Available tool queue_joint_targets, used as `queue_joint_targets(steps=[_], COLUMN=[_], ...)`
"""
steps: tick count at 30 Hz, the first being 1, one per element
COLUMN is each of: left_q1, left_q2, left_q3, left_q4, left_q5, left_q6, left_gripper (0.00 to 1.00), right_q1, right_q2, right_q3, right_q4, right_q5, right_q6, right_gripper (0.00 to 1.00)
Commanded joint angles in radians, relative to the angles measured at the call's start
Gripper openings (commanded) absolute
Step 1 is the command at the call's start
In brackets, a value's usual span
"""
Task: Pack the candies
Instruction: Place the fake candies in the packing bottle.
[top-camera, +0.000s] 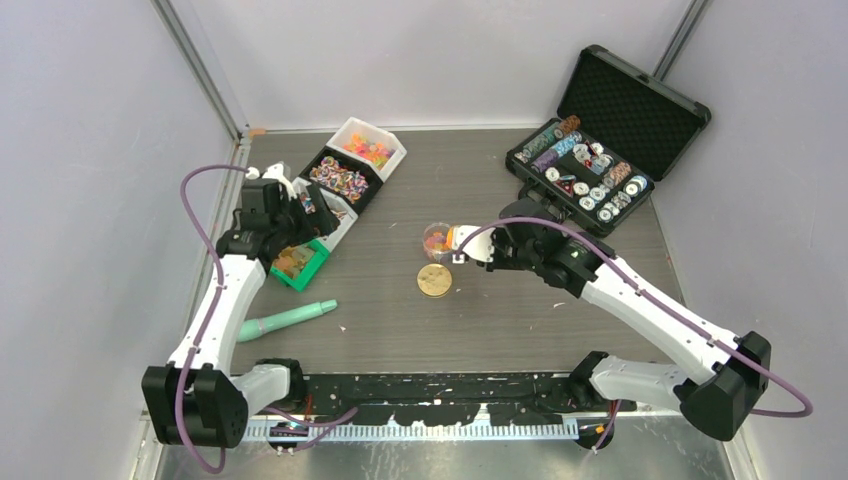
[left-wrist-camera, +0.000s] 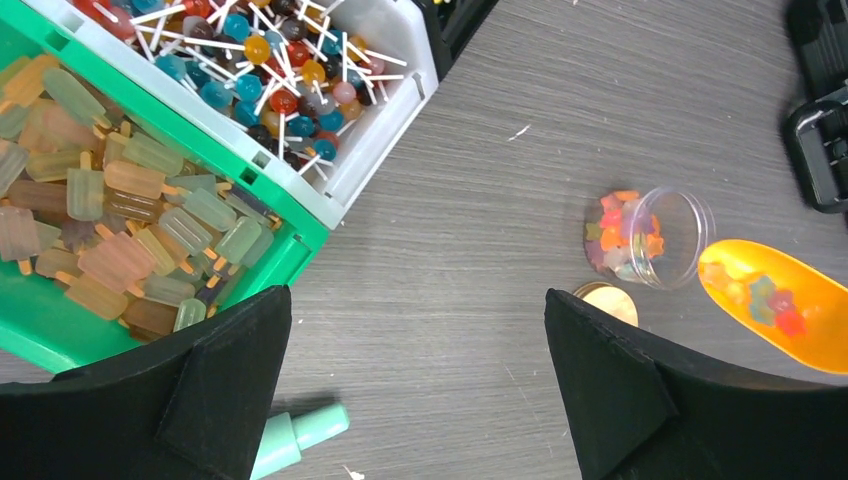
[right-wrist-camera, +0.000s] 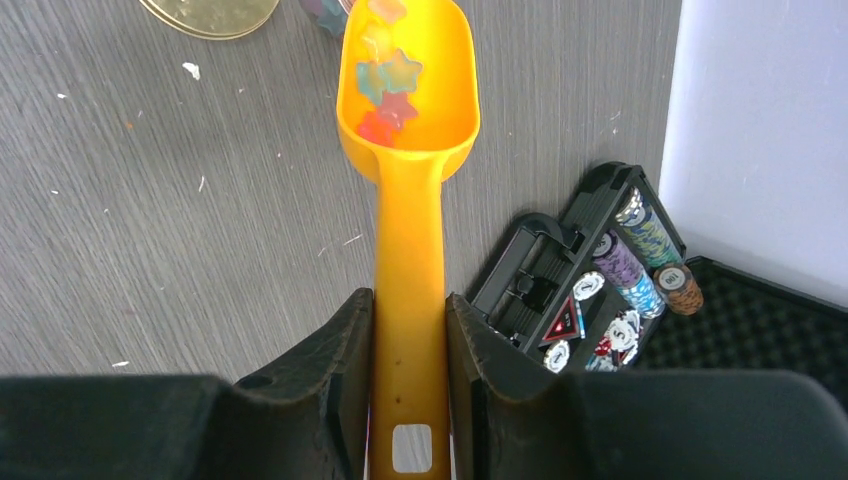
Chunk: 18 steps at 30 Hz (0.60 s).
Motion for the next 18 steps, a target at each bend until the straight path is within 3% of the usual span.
queue_joint_targets(steps=[1,18], left_q1=[-0.003,-0.004], left_q2=[-0.045,-0.056], left_q3=[-0.024,-0.052], left_q4=[0.009,-0.011], left_q5=[0.039,0.091], left_q6=[0.015,0.043], left_gripper=[1.00,1.00], right_q1=[0.045,0.107], right_q2=[0.034,0.146], right_q3=[0.081,0.249], right_q4=[-0.038,-0.200], right_q5=[0.106,0.243], right_q6=[-0.027,-0.017], right_gripper=[0.00,0.00])
